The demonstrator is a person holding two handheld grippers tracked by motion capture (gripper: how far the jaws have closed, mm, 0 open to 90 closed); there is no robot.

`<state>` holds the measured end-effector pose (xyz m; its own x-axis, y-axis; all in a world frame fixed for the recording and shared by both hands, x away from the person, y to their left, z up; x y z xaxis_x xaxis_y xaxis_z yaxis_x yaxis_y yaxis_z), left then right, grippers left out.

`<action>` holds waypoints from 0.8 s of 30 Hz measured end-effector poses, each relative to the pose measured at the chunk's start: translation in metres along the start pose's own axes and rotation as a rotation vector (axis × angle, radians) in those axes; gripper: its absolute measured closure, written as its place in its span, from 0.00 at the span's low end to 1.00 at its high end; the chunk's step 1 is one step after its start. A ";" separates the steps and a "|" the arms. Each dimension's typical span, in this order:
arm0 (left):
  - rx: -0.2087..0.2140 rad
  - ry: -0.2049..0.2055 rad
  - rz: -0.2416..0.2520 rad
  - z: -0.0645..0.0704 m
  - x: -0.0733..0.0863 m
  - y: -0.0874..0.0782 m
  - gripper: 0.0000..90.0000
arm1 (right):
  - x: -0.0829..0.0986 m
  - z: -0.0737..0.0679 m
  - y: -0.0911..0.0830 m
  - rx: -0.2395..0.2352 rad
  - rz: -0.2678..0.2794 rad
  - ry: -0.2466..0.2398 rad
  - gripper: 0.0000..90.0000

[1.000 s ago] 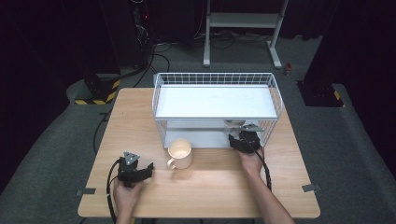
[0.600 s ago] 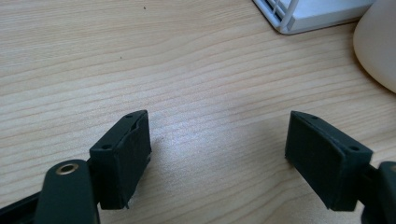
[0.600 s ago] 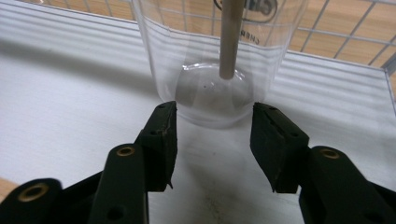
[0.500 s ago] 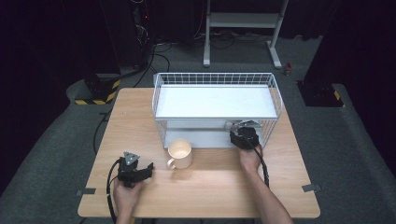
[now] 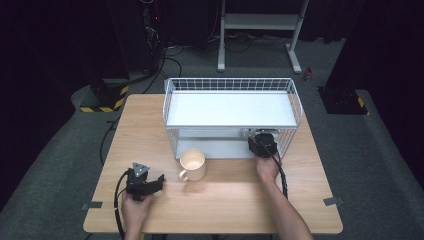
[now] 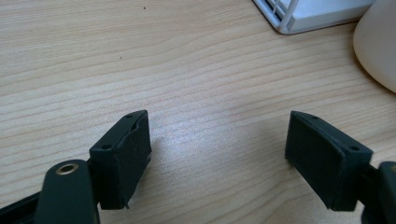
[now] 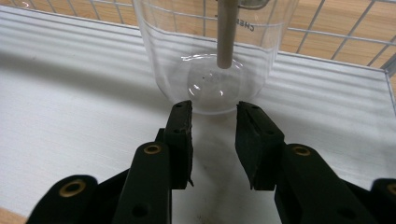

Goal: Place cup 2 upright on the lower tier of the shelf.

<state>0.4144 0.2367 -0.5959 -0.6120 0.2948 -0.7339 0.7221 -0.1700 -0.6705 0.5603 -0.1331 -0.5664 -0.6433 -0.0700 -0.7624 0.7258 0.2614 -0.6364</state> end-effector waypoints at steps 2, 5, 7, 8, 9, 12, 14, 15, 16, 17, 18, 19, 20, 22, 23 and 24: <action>0.000 0.001 0.000 0.000 0.000 0.000 0.25 | 0.001 -0.002 -0.004 -0.010 -0.006 0.028 0.72; 0.000 -0.001 0.000 0.000 0.000 0.000 0.25 | 0.000 -0.002 -0.010 -0.022 0.014 0.006 0.67; 0.000 0.000 0.000 0.000 0.000 0.000 0.25 | 0.001 -0.002 -0.015 -0.030 0.024 0.012 0.63; 0.000 0.001 0.001 0.000 0.000 0.000 0.25 | 0.002 -0.001 -0.018 -0.039 0.028 0.008 0.58; 0.000 0.001 0.001 0.000 0.000 0.000 0.25 | 0.002 -0.001 -0.018 -0.039 0.028 0.008 0.58; 0.000 0.001 0.000 0.000 0.000 0.000 0.25 | 0.004 0.001 -0.021 -0.062 0.031 -0.025 0.55; 0.000 0.000 0.000 0.000 0.000 0.000 0.25 | 0.006 0.000 -0.025 -0.076 0.026 -0.034 0.53; 0.000 0.000 0.000 0.000 0.000 0.000 0.25 | 0.009 -0.001 -0.030 -0.075 0.018 -0.010 0.52; 0.000 0.000 0.000 0.000 0.000 0.000 0.25 | 0.009 -0.001 -0.030 -0.075 0.018 -0.010 0.52; 0.000 0.000 0.001 0.000 0.000 0.000 0.25 | 0.008 -0.001 -0.031 -0.080 0.026 -0.018 0.51; 0.000 0.000 0.001 0.000 0.000 0.000 0.25 | 0.008 -0.001 -0.033 -0.085 0.032 -0.022 0.51; 0.000 0.000 0.000 0.000 0.000 0.000 0.25 | 0.009 -0.001 -0.037 -0.093 0.036 -0.015 0.50; 0.000 0.001 0.001 0.000 0.000 0.000 0.25 | 0.009 -0.001 -0.037 -0.093 0.036 -0.015 0.50; 0.000 0.000 0.000 0.000 0.000 0.000 0.25 | 0.011 -0.002 -0.038 -0.098 0.029 -0.012 0.48; 0.000 0.000 0.000 0.000 0.000 0.000 0.25 | 0.011 -0.001 -0.038 -0.099 0.032 -0.022 0.48; 0.000 0.001 0.001 0.000 0.000 0.000 0.25 | 0.012 -0.002 -0.040 -0.098 0.024 -0.013 0.48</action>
<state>0.4146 0.2367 -0.5959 -0.6113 0.2953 -0.7342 0.7227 -0.1698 -0.6700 0.5234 -0.1420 -0.5501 -0.6224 -0.0754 -0.7790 0.7130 0.3560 -0.6041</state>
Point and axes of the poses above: each handheld gripper's, and its own axes: y roughly forward along the jaws, x roughly out of its underside, z roughly to its right, the point moved 10 cm from there along y, roughly forward along the jaws, and after that the axes turned 8 degrees about y, right-handed, at the moved point
